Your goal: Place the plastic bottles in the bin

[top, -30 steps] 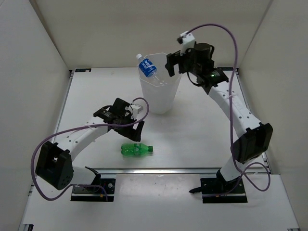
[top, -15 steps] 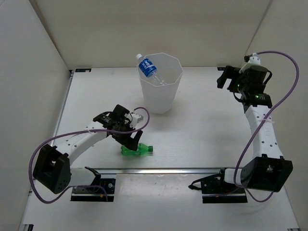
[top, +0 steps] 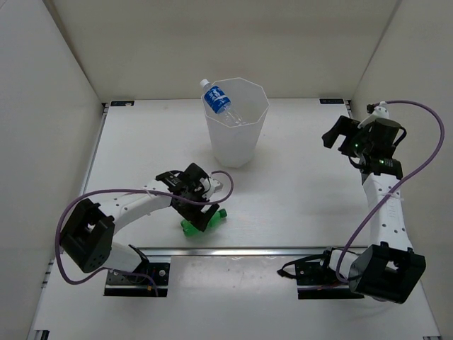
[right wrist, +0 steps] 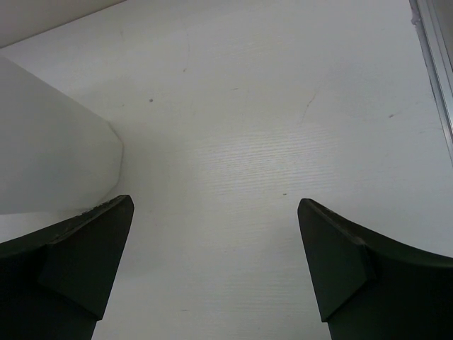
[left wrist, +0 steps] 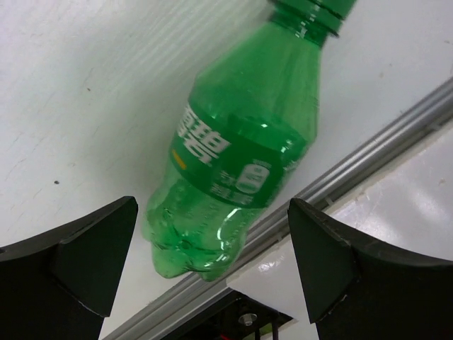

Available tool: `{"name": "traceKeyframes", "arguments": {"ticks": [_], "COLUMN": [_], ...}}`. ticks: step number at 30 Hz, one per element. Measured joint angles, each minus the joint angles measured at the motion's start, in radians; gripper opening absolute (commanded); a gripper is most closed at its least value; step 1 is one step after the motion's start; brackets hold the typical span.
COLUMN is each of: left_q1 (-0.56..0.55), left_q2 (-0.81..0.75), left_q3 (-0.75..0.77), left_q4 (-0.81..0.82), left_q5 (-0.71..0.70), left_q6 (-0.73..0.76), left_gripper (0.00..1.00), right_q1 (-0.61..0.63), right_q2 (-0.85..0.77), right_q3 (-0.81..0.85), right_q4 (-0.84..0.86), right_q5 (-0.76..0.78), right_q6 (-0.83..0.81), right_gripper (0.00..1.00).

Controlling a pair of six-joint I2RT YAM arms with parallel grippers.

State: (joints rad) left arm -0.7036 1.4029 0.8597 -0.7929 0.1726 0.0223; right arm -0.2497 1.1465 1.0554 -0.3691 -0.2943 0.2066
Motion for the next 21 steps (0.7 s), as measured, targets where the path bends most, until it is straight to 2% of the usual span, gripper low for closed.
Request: {"name": "traceKeyframes", "arguments": {"ticks": [11, 14, 17, 21], "left_q1": [-0.082, -0.086, -0.086, -0.086], "left_q2": [0.07, 0.087, 0.106, 0.114], "left_q3": [0.0, 0.0, 0.014, 0.087], "left_q4": [0.069, 0.082, 0.088, 0.06], "left_q5": [-0.172, -0.174, -0.174, -0.175], "left_q6": [-0.072, -0.071, -0.071, -0.063], "left_gripper": [0.97, 0.87, 0.69, 0.61], "right_q1": [-0.023, -0.038, -0.039, -0.039], "right_q2": [-0.071, -0.094, -0.107, -0.113], "right_q3": [-0.094, -0.103, -0.103, -0.103], "right_q4": [0.039, 0.044, 0.047, 0.047], "right_q5": [-0.033, -0.035, -0.034, -0.024], "right_q6": [0.027, 0.03, 0.029, 0.03], "right_gripper": [0.99, 1.0, 0.99, 0.99]}}
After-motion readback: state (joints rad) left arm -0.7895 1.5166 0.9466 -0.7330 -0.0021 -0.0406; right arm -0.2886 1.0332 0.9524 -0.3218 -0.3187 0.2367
